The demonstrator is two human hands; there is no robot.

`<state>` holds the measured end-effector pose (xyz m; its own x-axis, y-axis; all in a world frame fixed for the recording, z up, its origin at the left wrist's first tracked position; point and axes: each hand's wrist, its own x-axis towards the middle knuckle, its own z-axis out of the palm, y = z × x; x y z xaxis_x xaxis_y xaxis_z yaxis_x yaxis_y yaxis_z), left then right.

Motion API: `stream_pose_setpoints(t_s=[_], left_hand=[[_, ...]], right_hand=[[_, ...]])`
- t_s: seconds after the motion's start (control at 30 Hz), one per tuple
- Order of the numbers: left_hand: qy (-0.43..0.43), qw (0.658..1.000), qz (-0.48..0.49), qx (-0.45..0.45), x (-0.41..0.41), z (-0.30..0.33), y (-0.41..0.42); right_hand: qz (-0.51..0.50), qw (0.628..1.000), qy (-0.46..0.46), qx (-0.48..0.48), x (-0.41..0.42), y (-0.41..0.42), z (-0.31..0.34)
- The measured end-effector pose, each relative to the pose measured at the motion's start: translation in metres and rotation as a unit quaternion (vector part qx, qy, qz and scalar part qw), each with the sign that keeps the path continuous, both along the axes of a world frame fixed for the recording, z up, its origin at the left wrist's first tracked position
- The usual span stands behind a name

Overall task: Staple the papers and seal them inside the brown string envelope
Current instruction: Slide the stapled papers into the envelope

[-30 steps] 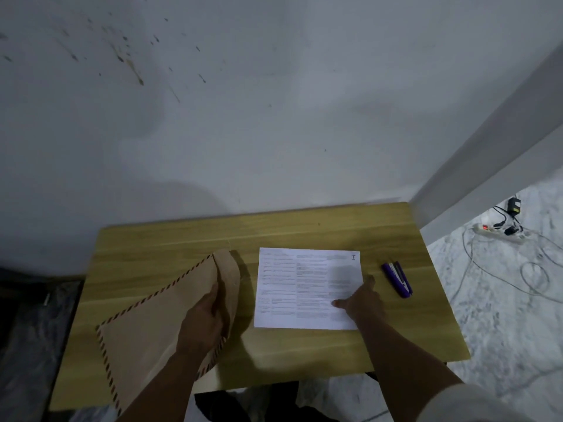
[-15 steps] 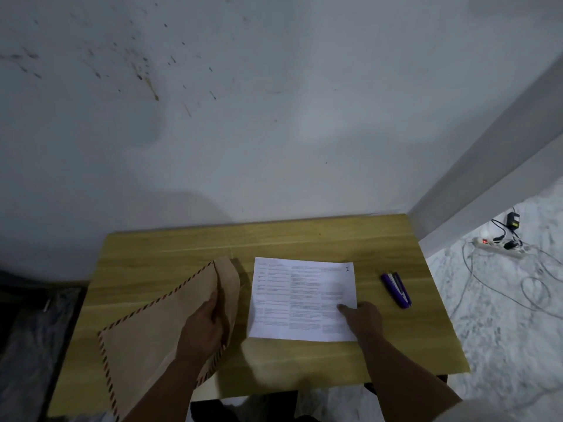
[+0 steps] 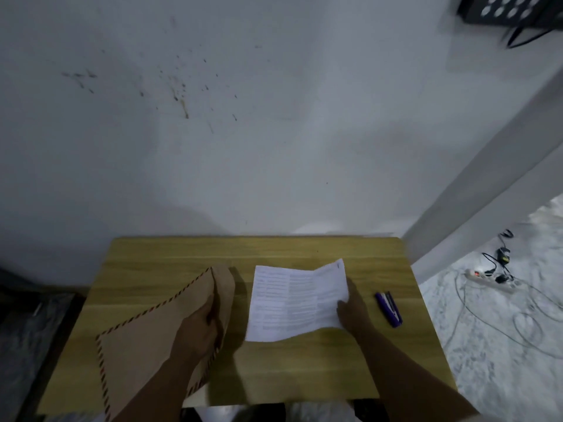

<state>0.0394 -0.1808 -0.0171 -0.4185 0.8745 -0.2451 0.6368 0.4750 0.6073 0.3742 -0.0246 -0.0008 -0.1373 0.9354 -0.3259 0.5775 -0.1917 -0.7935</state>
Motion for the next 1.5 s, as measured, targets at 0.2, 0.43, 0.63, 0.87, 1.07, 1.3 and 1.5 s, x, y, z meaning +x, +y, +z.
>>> stream_pose_setpoints(t_s=[0.2, 0.43, 0.63, 0.87, 1.07, 1.3, 1.5], left_hand=[[0.0, 1.0, 0.012, 0.004, 0.004, 0.011, -0.003], [-0.067, 0.996, 0.036, -0.042, 0.015, 0.01, 0.0], [-0.047, 0.998, 0.021, -0.038, 0.012, -0.012, -0.001], [-0.022, 0.998, 0.022, -0.055, 0.023, -0.004, -0.003], [-0.069, 0.997, -0.002, -0.02, 0.018, -0.014, -0.011], [-0.041, 0.998, -0.014, -0.042, 0.01, -0.006, 0.001], [0.015, 1.0, 0.009, -0.01, 0.014, -0.006, 0.002]], right_hand=[[0.046, 0.99, -0.005, 0.131, -0.015, 0.059, 0.049], [0.178, 0.983, -0.023, 0.036, -0.052, 0.09, 0.122], [0.2, 0.977, -0.065, -0.047, -0.072, 0.088, 0.128], [0.265, 0.956, -0.125, -0.006, -0.089, 0.088, 0.137], [0.199, 0.978, -0.046, -0.033, -0.088, 0.084, 0.147], [0.1, 0.989, 0.06, -0.095, -0.076, 0.088, 0.133], [0.2, 0.977, -0.066, -0.025, -0.079, 0.08, 0.135]])
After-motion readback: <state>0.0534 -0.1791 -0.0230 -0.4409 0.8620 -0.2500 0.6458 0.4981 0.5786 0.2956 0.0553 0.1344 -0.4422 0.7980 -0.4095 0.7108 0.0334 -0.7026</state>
